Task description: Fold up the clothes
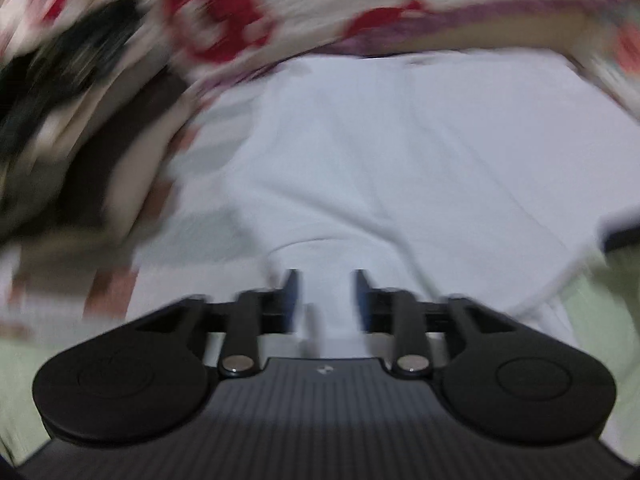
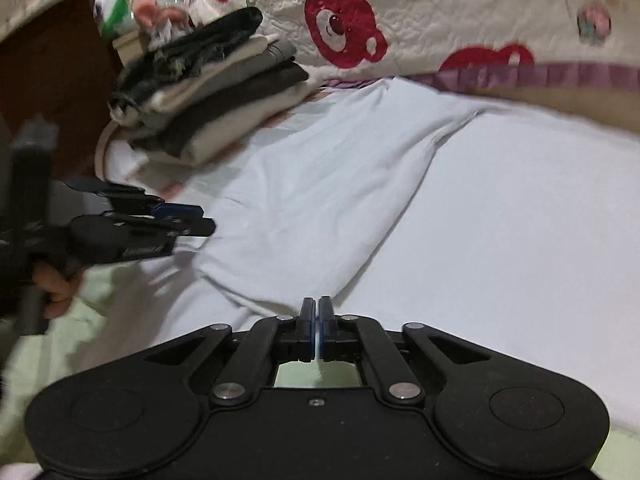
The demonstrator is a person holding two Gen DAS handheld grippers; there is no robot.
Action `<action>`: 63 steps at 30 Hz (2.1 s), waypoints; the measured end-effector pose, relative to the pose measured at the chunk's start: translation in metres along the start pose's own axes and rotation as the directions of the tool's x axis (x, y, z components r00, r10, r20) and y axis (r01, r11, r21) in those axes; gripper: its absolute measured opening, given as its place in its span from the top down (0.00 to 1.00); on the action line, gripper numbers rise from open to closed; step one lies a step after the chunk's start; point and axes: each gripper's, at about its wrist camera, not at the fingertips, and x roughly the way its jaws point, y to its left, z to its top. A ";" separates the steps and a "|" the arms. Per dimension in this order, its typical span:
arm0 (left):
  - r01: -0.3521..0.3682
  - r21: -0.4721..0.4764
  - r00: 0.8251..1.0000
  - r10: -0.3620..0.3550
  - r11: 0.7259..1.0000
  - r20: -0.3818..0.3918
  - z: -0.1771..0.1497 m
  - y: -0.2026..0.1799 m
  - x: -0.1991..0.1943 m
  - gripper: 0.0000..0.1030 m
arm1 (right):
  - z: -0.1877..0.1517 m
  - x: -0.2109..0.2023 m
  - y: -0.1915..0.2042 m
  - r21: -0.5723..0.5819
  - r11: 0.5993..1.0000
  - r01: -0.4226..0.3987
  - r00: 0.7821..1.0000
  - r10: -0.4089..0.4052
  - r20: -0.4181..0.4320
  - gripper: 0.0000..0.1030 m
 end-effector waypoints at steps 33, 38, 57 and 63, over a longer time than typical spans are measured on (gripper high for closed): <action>0.031 -0.403 0.999 -0.037 0.915 -0.007 -0.002 0.035 -0.011 0.59 | -0.022 0.036 -0.030 0.342 0.921 -0.187 0.981 0.193 0.015 0.55; 0.146 -0.375 0.986 -0.164 0.915 -0.016 -0.004 0.003 0.012 0.47 | -0.022 0.036 -0.025 0.331 0.921 -0.207 0.976 0.219 0.001 0.54; 0.164 -0.379 0.982 -0.187 0.911 -0.024 0.007 -0.001 -0.003 0.44 | 0.132 -0.038 -0.035 -0.003 0.991 0.136 0.976 -0.133 0.170 0.39; 0.103 -0.297 0.994 -0.109 0.949 -0.003 0.033 0.001 -0.040 0.44 | 0.170 -0.050 -0.049 0.159 0.983 0.089 0.962 -0.126 0.242 0.32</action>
